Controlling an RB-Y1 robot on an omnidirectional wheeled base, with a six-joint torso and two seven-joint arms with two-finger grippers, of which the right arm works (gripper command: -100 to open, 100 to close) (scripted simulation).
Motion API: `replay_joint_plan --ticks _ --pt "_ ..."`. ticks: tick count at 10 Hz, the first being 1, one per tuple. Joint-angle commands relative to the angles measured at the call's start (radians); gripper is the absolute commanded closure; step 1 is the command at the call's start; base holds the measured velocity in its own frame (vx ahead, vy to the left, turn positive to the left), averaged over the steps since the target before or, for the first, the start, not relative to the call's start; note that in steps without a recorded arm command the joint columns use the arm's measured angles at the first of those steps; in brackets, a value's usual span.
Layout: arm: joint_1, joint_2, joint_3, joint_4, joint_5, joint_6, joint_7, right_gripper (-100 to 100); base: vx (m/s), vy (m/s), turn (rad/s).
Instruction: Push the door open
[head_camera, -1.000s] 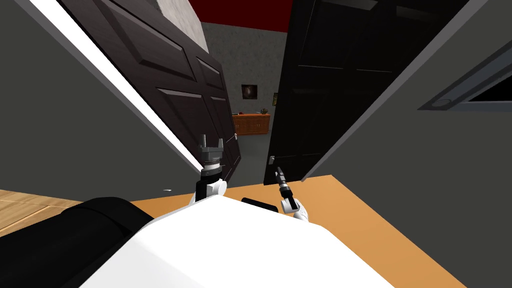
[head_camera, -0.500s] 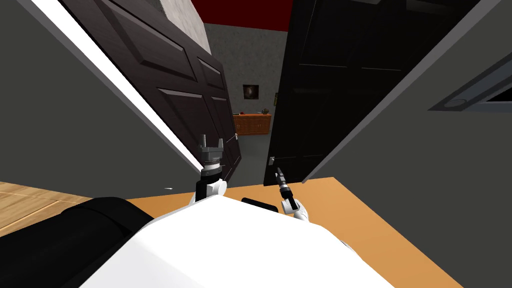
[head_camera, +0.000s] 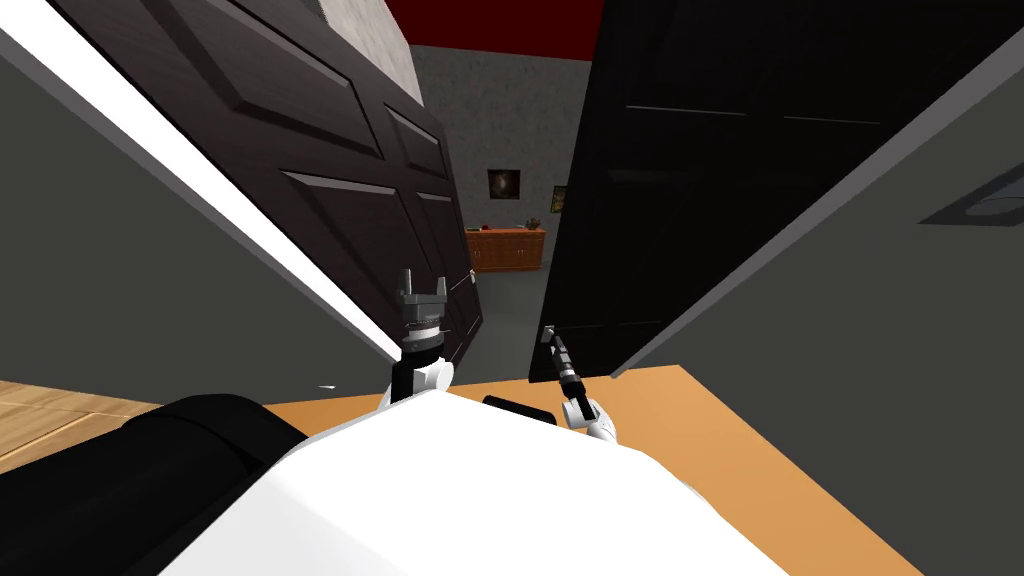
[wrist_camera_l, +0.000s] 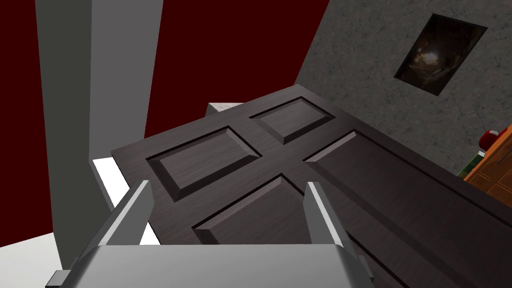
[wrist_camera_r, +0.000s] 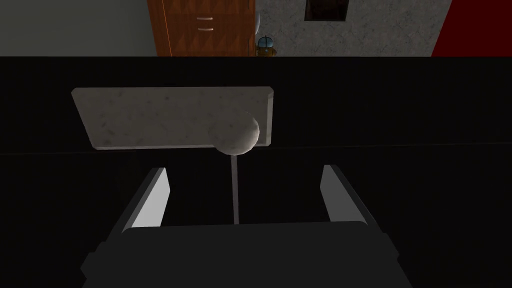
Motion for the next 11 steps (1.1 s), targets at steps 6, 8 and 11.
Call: replay_joint_plan --ticks 6,8,11 --pt "0.001 0.007 -0.009 0.009 -0.002 -0.006 0.009 100 0.124 0.033 0.017" --pt "0.001 0.007 -0.009 0.009 -0.002 -0.006 0.009 100 -0.019 -0.005 0.006" --pt "0.001 0.007 -0.009 0.009 -0.002 -0.006 0.009 100 -0.003 -0.001 -0.001"
